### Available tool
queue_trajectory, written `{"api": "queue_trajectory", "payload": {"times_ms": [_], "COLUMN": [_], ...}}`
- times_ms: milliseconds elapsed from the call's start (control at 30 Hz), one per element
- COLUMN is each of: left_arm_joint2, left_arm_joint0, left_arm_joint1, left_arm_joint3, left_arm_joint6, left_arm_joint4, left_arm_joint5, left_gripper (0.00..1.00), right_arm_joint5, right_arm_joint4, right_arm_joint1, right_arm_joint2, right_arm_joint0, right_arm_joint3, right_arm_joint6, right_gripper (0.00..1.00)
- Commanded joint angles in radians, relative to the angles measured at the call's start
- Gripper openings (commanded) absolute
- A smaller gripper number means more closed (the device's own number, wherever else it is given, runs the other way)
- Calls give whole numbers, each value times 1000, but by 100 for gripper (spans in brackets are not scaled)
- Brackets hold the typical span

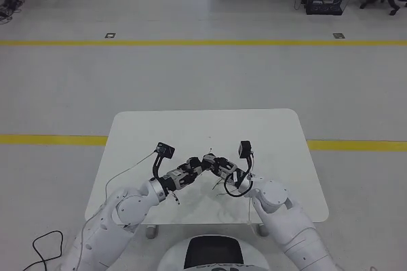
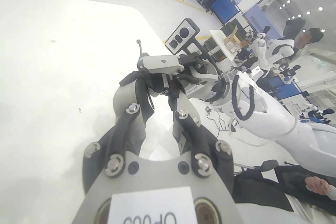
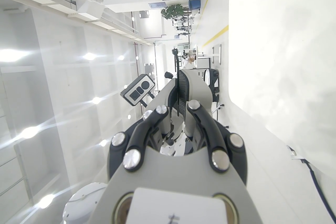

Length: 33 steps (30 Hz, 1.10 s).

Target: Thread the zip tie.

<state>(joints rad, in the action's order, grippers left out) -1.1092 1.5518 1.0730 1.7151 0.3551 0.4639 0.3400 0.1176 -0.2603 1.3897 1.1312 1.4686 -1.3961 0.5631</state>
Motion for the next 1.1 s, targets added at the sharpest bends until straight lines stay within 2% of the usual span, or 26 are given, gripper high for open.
{"api": "queue_trajectory", "payload": {"times_ms": [0, 700, 833, 900, 1067], "left_arm_joint2": [1, 7, 8, 9, 10], "left_arm_joint0": [0, -3, -4, -5, -5], "left_arm_joint1": [-1, -8, -9, -10, -11], "left_arm_joint3": [0, -2, -2, -2, -3], "left_arm_joint6": [-3, -12, -13, -14, -18], "left_arm_joint4": [1, -4, -4, -4, -6], "left_arm_joint5": [0, -1, -1, -1, -1], "left_gripper": [15, 16, 12, 0, 0], "right_arm_joint5": [-2, 18, 19, 19, 19], "right_arm_joint4": [0, -36, -41, -41, -41], "right_arm_joint1": [-1, -9, -11, -12, -15], "right_arm_joint2": [-2, -13, -14, -15, -18], "right_arm_joint0": [-1, -5, -6, -6, -7], "right_arm_joint3": [0, 5, 6, 6, 5], "right_arm_joint6": [-1, -14, -12, -13, -14], "right_gripper": [0, 0, 0, 0, 0]}}
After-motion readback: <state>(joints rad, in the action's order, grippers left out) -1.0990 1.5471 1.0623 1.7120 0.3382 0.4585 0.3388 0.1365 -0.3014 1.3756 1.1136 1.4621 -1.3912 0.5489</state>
